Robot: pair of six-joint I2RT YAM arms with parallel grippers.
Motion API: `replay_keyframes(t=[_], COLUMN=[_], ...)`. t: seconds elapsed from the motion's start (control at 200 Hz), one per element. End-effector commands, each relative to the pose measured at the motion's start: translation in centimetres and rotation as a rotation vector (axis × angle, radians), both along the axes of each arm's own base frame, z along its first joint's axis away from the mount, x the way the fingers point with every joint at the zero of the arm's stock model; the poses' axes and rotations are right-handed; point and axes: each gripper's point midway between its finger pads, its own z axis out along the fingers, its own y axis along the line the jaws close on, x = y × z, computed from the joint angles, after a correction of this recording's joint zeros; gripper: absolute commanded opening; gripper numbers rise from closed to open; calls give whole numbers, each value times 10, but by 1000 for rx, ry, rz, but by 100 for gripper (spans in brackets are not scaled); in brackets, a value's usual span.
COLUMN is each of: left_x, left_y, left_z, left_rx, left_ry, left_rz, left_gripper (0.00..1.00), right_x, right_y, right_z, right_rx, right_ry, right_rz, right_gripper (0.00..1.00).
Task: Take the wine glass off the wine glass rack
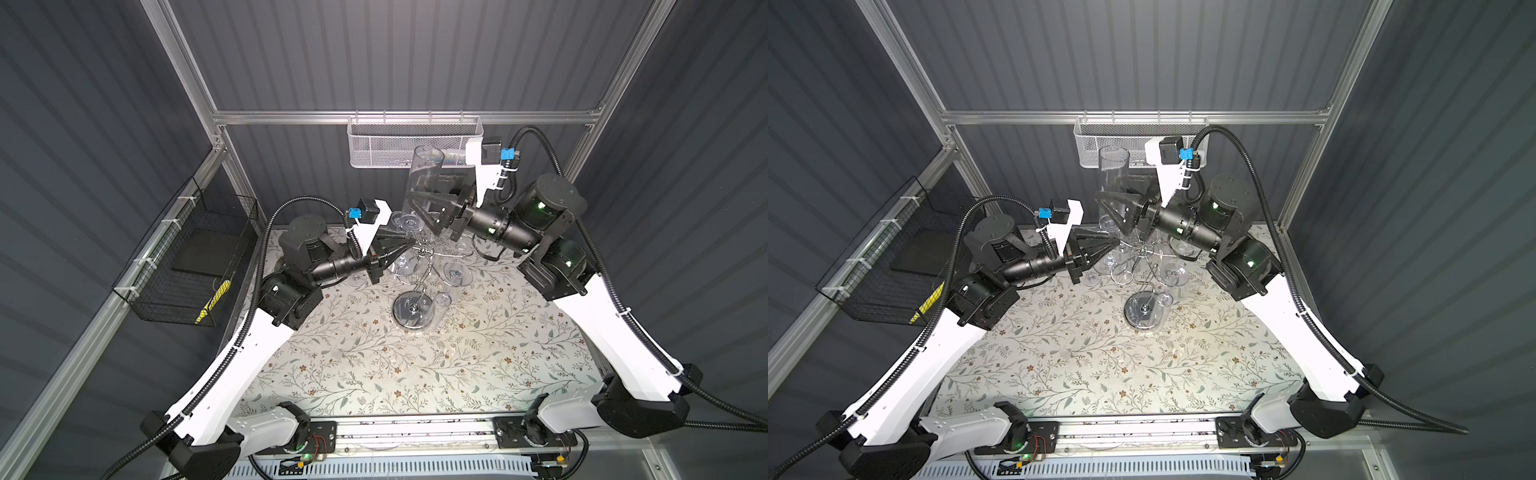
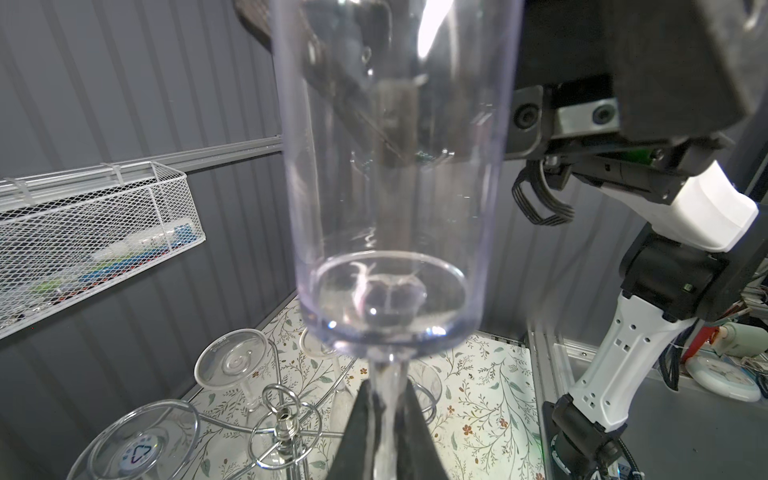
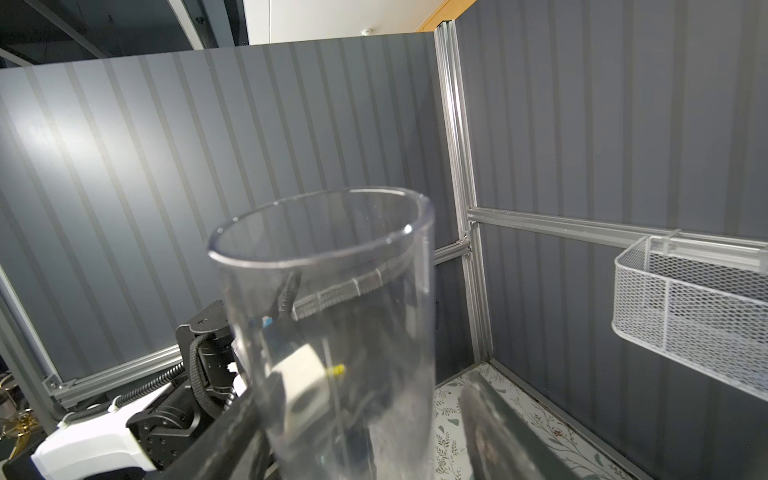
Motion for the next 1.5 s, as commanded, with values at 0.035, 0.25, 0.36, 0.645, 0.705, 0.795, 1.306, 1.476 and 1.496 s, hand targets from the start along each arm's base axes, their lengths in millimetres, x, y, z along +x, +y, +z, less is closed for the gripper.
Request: replay_keyframes(t=[0.035, 0.25, 0.36, 0.645, 0.705, 0.795, 1.306, 1.476, 1.496], left_x=[-4, -4, -3, 0, 1, 1, -15, -19, -19], left_y=[-2, -4, -5, -6, -6, -4, 23, 39, 40], left_z=[10, 8, 8, 6, 5, 7, 16, 12, 12], left_rx=[-23, -12, -10, 0, -1, -8, -90, -112, -114], left_ry=[-22, -19, -21, -21, -22, -24, -34, -23, -22], left_rz=[-13, -9, -8, 5, 10, 21, 100, 164, 172], left_gripper=[0, 0, 0, 0, 3, 22, 79, 80, 80], right_x=[-6, -8, -9, -11, -11, -12, 2, 29, 33], right_y=[-4, -2, -2, -5, -6, -7, -46, -77, -81], right_z=[19, 19, 18, 14, 14, 15, 23, 20, 20], right_rx=[44, 37, 33, 25, 26, 25, -4, -34, -37], right_ry=[-57, -67, -69, -82, -89, -97, -161, -183, -184], right_rz=[12, 29, 39, 30, 27, 23, -113, -232, -249], right_gripper=[64, 54, 46, 37, 36, 36, 35, 35, 35])
